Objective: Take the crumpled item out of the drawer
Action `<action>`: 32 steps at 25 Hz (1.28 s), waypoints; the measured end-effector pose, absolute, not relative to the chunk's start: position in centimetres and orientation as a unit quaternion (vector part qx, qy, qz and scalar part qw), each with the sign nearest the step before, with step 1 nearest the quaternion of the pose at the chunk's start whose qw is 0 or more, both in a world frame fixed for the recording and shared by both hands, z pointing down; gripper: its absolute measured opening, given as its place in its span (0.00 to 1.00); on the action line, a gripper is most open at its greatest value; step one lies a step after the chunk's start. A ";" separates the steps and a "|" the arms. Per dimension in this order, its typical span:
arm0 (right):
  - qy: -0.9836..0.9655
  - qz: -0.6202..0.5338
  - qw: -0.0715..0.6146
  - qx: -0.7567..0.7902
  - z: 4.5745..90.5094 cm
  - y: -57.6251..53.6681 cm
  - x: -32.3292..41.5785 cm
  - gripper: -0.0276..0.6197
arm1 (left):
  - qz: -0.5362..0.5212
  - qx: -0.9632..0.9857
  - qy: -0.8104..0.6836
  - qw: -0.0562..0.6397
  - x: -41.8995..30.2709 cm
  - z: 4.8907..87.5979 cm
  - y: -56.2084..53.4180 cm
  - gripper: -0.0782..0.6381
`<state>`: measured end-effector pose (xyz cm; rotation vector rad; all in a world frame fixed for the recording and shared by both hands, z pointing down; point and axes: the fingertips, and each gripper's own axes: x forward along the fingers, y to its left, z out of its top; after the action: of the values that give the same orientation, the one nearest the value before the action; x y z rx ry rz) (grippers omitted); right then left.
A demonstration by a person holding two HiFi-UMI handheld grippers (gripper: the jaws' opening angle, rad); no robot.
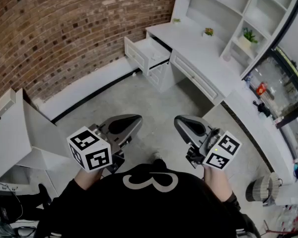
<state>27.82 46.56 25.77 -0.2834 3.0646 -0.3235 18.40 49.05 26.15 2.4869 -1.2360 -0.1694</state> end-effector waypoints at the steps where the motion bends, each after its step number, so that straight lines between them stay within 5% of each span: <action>1: 0.990 -0.102 0.024 -0.091 25.6 46.7 27.8 0.06 | -0.060 0.880 -0.437 0.177 18.4 26.1 49.2 0.11; 15: 0.987 -0.070 0.047 -0.134 24.1 45.9 28.8 0.07 | -0.048 0.880 -0.442 0.168 17.5 26.1 48.9 0.11; 24: 0.980 -0.052 0.041 -0.186 25.2 40.8 29.1 0.62 | -0.048 0.856 -0.485 0.174 14.5 27.0 46.2 0.11; 32: 0.982 -0.043 0.031 -0.182 26.4 35.1 25.1 0.75 | -0.056 0.834 -0.516 0.189 9.8 28.8 42.3 0.11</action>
<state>25.10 35.11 26.41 -0.5594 3.0255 -0.1316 9.82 42.32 28.78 2.3448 -1.4510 -0.1580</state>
